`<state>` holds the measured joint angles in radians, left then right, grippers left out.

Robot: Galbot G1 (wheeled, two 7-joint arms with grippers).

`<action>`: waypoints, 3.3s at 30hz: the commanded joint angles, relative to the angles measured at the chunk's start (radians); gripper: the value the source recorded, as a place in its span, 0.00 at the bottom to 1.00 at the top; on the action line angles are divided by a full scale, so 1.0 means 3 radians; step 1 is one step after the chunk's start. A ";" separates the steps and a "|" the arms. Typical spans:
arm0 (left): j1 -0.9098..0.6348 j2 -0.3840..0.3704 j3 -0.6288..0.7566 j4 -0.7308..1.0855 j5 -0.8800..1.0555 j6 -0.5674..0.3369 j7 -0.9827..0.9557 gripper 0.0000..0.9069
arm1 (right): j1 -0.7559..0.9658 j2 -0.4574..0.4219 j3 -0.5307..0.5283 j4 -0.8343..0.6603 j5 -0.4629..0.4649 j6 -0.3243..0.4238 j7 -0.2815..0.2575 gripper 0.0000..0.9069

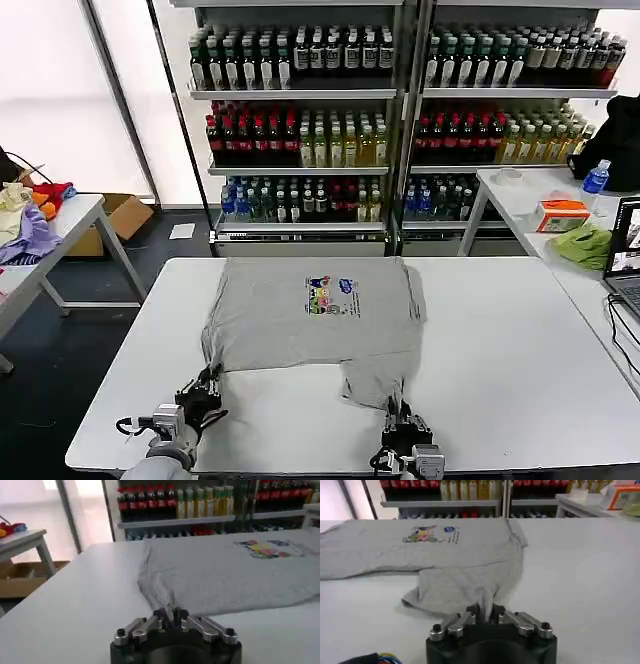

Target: Fold and organize the clothes.

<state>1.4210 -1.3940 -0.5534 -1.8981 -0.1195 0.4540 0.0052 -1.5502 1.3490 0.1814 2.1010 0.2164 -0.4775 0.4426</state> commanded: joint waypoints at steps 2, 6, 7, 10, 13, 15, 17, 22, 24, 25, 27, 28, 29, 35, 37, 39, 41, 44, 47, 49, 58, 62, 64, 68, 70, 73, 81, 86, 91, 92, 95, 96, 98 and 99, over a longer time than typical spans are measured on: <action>0.0003 -0.0019 0.0015 0.0002 -0.0007 0.0020 0.0023 0.00 | -0.0006 0.0002 0.0005 0.0038 -0.0025 0.0014 0.0006 0.00; -0.0008 -0.0045 -0.0003 -0.0176 -0.0045 -0.0099 0.0021 0.00 | 0.0005 -0.0004 0.0010 0.0186 -0.0165 0.0078 -0.0074 0.00; -0.0009 -0.0053 -0.0011 -0.0234 -0.0072 -0.0123 0.0017 0.00 | 0.0008 -0.0003 0.0019 0.0235 -0.0189 0.0104 -0.0099 0.00; -0.0043 -0.0069 -0.0025 -0.0391 -0.0192 -0.0184 -0.0011 0.00 | 0.0046 0.0000 0.0086 0.0324 -0.0236 0.0150 -0.0163 0.00; -0.0111 -0.0076 -0.0022 -0.0445 -0.0232 -0.0251 -0.0040 0.00 | 0.0144 0.0017 0.0168 0.0268 -0.0384 0.0309 -0.0292 0.00; -0.0164 -0.0080 -0.0008 -0.0428 -0.0256 -0.0282 -0.0044 0.00 | 0.0229 0.0038 0.0251 0.0176 -0.0569 0.0475 -0.0385 0.00; -0.0242 -0.0070 0.0015 -0.0354 -0.0270 -0.0309 -0.0052 0.00 | 0.0335 0.0051 0.0318 0.0130 -0.0513 0.0473 -0.0402 0.00; -0.0601 -0.0040 0.0060 0.0002 -0.0357 -0.0500 -0.0128 0.00 | 0.0672 0.0042 0.0431 -0.0071 -0.0492 0.0473 -0.0435 0.00; -0.0787 -0.0028 0.0074 0.0172 -0.0402 -0.0543 -0.0144 0.00 | 0.0888 0.0012 0.0453 -0.0231 -0.0482 0.0456 -0.0440 0.00; -0.0840 -0.0021 0.0078 0.0215 -0.0409 -0.0551 -0.0143 0.00 | 0.0965 0.0004 0.0459 -0.0277 -0.0481 0.0452 -0.0439 0.00; -0.0962 0.0003 0.0086 0.0349 -0.0426 -0.0564 -0.0142 0.00 | 0.1149 -0.0023 0.0471 -0.0459 -0.0479 0.0454 -0.0453 0.00; -0.1026 0.0013 0.0087 0.0424 -0.0442 -0.0563 -0.0141 0.00 | 0.1217 -0.0035 0.0468 -0.0537 -0.0469 0.0455 -0.0456 0.00; -0.1078 0.0028 0.0090 0.0484 -0.0466 -0.0563 -0.0140 0.00 | 0.1294 -0.0046 0.0462 -0.0608 -0.0448 0.0458 -0.0465 0.00; -0.1424 0.0080 0.0103 0.0866 -0.0579 -0.0558 -0.0121 0.00 | 0.1710 -0.0076 0.0364 -0.0964 -0.0353 0.0444 -0.0528 0.00; -0.1502 0.0066 0.0102 0.0959 -0.0580 -0.0566 -0.0118 0.00 | 0.1815 -0.0091 0.0319 -0.1071 -0.0303 0.0431 -0.0547 0.00; -0.1571 0.0041 0.0098 0.1082 -0.0578 -0.0580 -0.0112 0.00 | 0.1927 -0.0113 0.0238 -0.1226 -0.0266 0.0430 -0.0556 0.00; -0.1622 0.0020 0.0097 0.1171 -0.0574 -0.0590 -0.0102 0.00 | 0.2084 -0.0113 0.0193 -0.1369 -0.0252 0.0439 -0.0550 0.00; -0.1696 -0.0002 0.0088 0.1320 -0.0559 -0.0615 -0.0094 0.00 | 0.2252 -0.0101 0.0134 -0.1581 -0.0249 0.0458 -0.0547 0.00; -0.1747 0.0001 0.0089 0.1410 -0.0537 -0.0620 -0.0091 0.00 | 0.2385 -0.0076 0.0082 -0.1721 -0.0251 0.0469 -0.0555 0.00; -0.1774 0.0008 0.0102 0.1469 -0.0489 -0.0628 -0.0084 0.00 | 0.2490 -0.0030 0.0056 -0.1879 -0.0257 0.0468 -0.0553 0.00; -0.1861 0.0029 0.0176 0.1623 -0.0418 -0.0606 -0.0072 0.00 | 0.2598 0.0094 0.0037 -0.2211 -0.0361 0.0385 -0.0571 0.00; -0.1903 0.0037 0.0201 0.1662 -0.0414 -0.0595 -0.0071 0.00 | 0.2629 0.0106 0.0060 -0.2289 -0.0395 0.0381 -0.0557 0.00; -0.1922 0.0042 0.0216 0.1666 -0.0415 -0.0586 -0.0073 0.00 | 0.2654 0.0112 0.0087 -0.2328 -0.0396 0.0380 -0.0528 0.00; -0.1942 0.0051 0.0234 0.1659 -0.0425 -0.0580 -0.0074 0.00 | 0.2680 0.0113 0.0102 -0.2362 -0.0394 0.0400 -0.0509 0.00; -0.1947 0.0049 0.0238 0.1671 -0.0432 -0.0584 -0.0079 0.00 | 0.2690 0.0127 0.0102 -0.2385 -0.0404 0.0429 -0.0503 0.00; -0.1926 0.0065 0.0273 0.1660 -0.0428 -0.0565 -0.0080 0.00 | 0.2720 0.0183 0.0133 -0.2413 -0.0384 0.0450 -0.0460 0.00; -0.1924 0.0064 0.0290 0.1635 -0.0407 -0.0494 -0.0079 1.00 | 0.2865 0.0203 0.0076 -0.2569 -0.0431 0.0476 -0.0471 0.16; -0.1920 0.0084 0.0293 0.1615 -0.0342 -0.0466 -0.0082 1.00 | 0.2875 0.0211 0.0060 -0.2602 -0.0491 0.0367 -0.0505 1.00; -0.1927 0.0086 0.0294 0.1570 -0.0334 -0.0531 -0.0077 1.00 | 0.2837 0.0211 0.0062 -0.2559 -0.0490 0.0277 -0.0488 1.00; -0.1932 0.0086 0.0297 0.1561 -0.0338 -0.0552 -0.0079 1.00 | 0.2836 0.0215 0.0061 -0.2559 -0.0471 0.0270 -0.0452 1.00; -0.1937 0.0080 0.0301 0.1508 -0.0379 -0.0585 -0.0098 1.00 | 0.2860 0.0251 0.0070 -0.2561 -0.0370 0.0281 -0.0359 1.00; -0.1926 0.0079 0.0299 0.1480 -0.0382 -0.0569 -0.0110 1.00 | 0.2875 0.0259 0.0073 -0.2554 -0.0293 0.0276 -0.0332 1.00; -0.1890 0.0075 0.0293 0.1442 -0.0365 -0.0497 -0.0141 1.00 | 0.2920 0.0245 0.0042 -0.2501 -0.0118 0.0196 -0.0285 1.00; -0.1860 0.0076 0.0291 0.1410 -0.0364 -0.0462 -0.0157 1.00 | 0.2944 0.0238 0.0030 -0.2478 -0.0082 0.0147 -0.0264 1.00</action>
<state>0.8566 -1.3706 -0.4674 -1.4569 -0.2266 0.3049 -0.0358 -0.6793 1.4157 0.1943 1.3627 0.1485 -0.4170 0.3508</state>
